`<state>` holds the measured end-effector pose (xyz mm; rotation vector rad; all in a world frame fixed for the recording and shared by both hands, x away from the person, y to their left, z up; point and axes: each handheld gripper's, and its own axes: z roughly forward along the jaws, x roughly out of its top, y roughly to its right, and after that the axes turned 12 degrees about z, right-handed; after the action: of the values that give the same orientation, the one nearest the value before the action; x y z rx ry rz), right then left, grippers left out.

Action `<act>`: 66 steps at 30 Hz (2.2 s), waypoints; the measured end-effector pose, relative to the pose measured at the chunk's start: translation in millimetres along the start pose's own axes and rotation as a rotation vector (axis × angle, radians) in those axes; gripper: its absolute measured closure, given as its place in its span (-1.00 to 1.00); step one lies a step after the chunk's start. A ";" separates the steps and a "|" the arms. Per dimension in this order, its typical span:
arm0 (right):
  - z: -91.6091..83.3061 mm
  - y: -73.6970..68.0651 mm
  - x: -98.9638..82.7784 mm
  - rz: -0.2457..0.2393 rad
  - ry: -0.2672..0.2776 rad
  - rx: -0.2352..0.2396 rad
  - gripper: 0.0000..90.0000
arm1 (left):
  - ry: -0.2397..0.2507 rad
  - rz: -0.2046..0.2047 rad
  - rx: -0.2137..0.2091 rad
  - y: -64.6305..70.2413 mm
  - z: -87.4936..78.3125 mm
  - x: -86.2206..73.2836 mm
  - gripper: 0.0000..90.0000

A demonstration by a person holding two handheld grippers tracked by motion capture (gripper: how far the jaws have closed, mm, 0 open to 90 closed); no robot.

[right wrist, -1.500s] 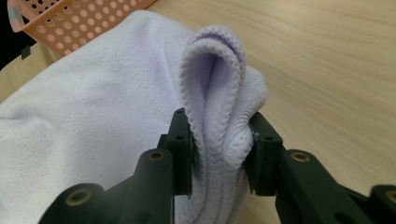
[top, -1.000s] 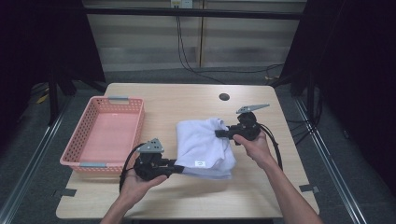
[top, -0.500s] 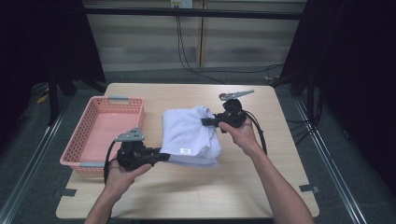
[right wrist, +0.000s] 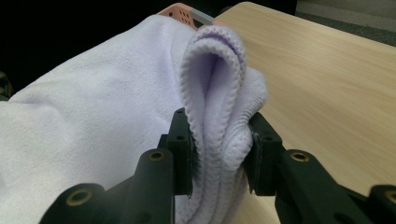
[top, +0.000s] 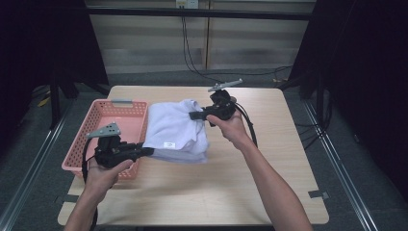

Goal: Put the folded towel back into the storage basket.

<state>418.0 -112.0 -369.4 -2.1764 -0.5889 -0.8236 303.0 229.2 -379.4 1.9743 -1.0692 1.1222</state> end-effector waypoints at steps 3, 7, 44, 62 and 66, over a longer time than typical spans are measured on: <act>7.7 -7.4 9.8 -0.020 -0.013 0.004 0.50 | 0.022 -0.018 0.012 -3.9 -9.5 -2.5 0.63; 18.3 -15.0 21.7 -0.026 -0.025 0.011 0.50 | 0.032 -0.035 0.036 -12.3 -21.2 -7.6 0.63; 139.4 -95.0 75.7 0.016 -0.077 0.008 0.51 | 0.061 -0.197 0.264 -86.8 -130.8 -47.1 0.65; 224.2 -102.3 33.0 0.047 -0.118 -0.064 0.52 | -0.116 -0.282 0.366 -112.7 -134.9 -102.0 0.65; 230.6 -92.9 23.8 0.057 -0.130 -0.058 0.48 | -0.154 -0.268 0.347 -109.1 -125.9 -105.7 0.56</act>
<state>463.5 125.4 -432.2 -2.3017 -0.5709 -0.6804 316.6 419.3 -430.1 2.4256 -0.6862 1.0765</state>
